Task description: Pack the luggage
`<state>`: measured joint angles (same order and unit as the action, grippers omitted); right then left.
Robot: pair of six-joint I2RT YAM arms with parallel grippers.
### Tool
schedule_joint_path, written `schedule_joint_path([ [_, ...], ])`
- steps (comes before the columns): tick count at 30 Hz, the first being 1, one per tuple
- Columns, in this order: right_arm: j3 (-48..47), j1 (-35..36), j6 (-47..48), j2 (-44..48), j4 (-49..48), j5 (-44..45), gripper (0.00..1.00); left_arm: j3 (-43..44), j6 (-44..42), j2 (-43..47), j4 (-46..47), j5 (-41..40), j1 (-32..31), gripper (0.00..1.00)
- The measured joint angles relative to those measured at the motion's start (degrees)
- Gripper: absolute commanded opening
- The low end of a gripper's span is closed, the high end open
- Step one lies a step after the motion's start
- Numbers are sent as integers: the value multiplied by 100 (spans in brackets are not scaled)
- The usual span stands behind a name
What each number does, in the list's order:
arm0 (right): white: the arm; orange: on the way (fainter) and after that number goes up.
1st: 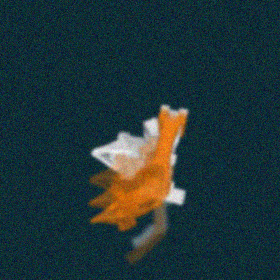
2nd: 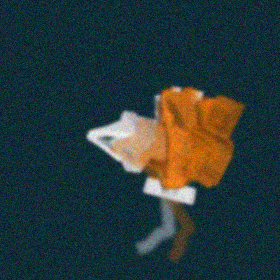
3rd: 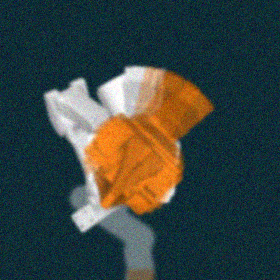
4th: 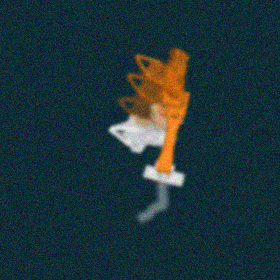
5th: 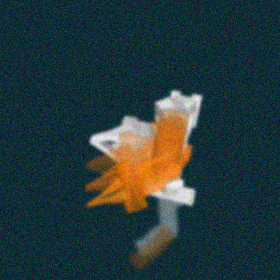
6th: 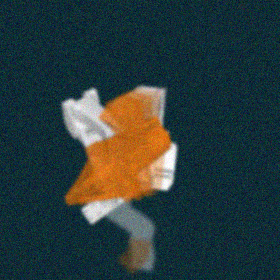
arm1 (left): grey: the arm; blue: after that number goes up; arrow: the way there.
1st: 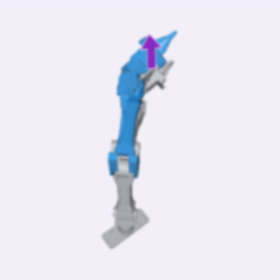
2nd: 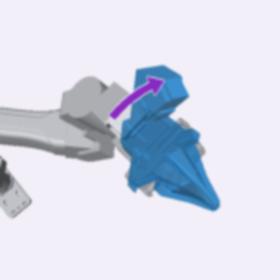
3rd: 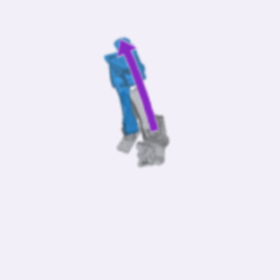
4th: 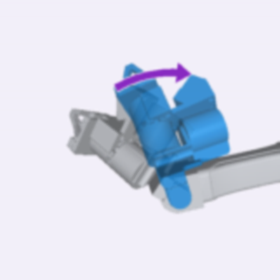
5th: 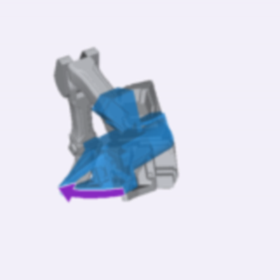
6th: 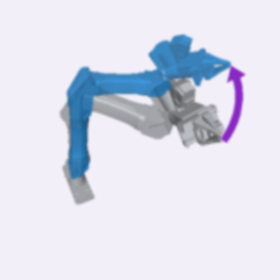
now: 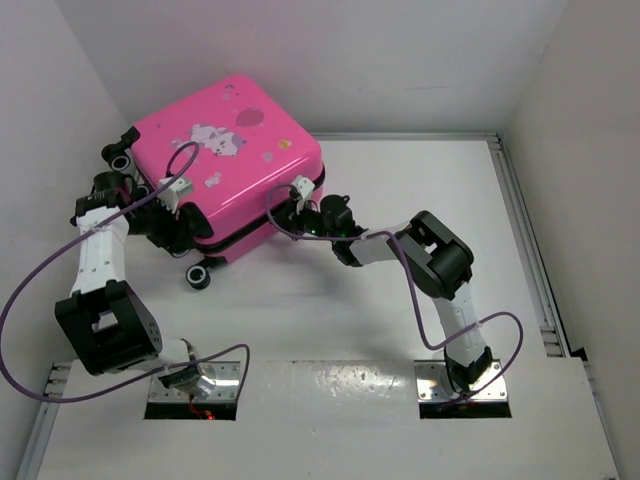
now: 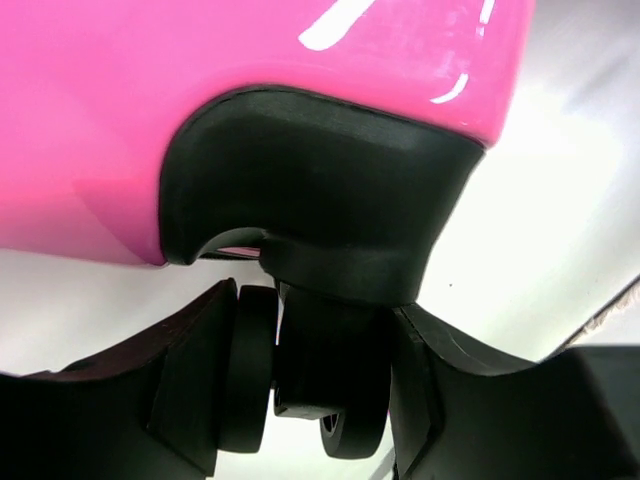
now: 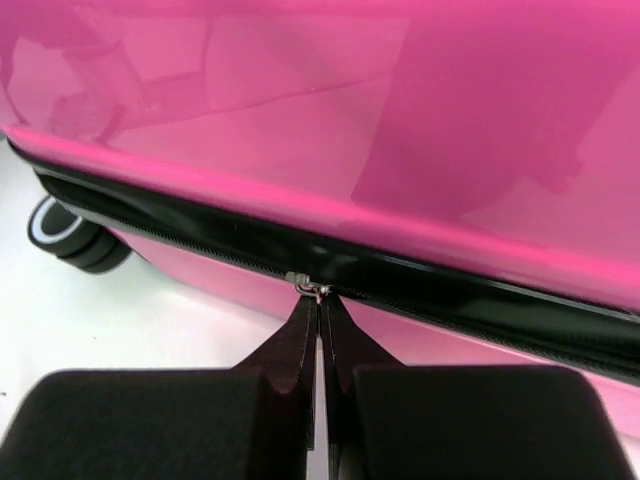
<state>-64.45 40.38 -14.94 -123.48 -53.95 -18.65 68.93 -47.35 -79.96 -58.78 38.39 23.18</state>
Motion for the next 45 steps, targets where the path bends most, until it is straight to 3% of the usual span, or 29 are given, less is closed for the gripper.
schedule_joint_path([
  [6, 323, -262, 398, 398, 52, 179, 0, 83, 448, -238, 315, -326, 17, 0],
  [12, 496, -927, 761, 645, 103, 391, 0, 693, 579, -946, 297, -579, 96, 0],
  [19, 127, -1303, 1128, 509, 313, 461, 0, 1338, 533, -1578, -302, -837, 103, 0],
  [28, -1252, -1735, 1296, -315, 1137, -981, 0, 2430, 575, -2415, -1207, -1668, 42, 0],
  [35, -1773, -1906, 1241, -562, 1591, -2041, 0, 2745, 671, -2520, -1274, -2498, -52, 0],
  [45, -721, -1947, 1685, -160, 667, -1130, 0, 2511, 741, -2326, -1003, -2695, -85, 0],
])
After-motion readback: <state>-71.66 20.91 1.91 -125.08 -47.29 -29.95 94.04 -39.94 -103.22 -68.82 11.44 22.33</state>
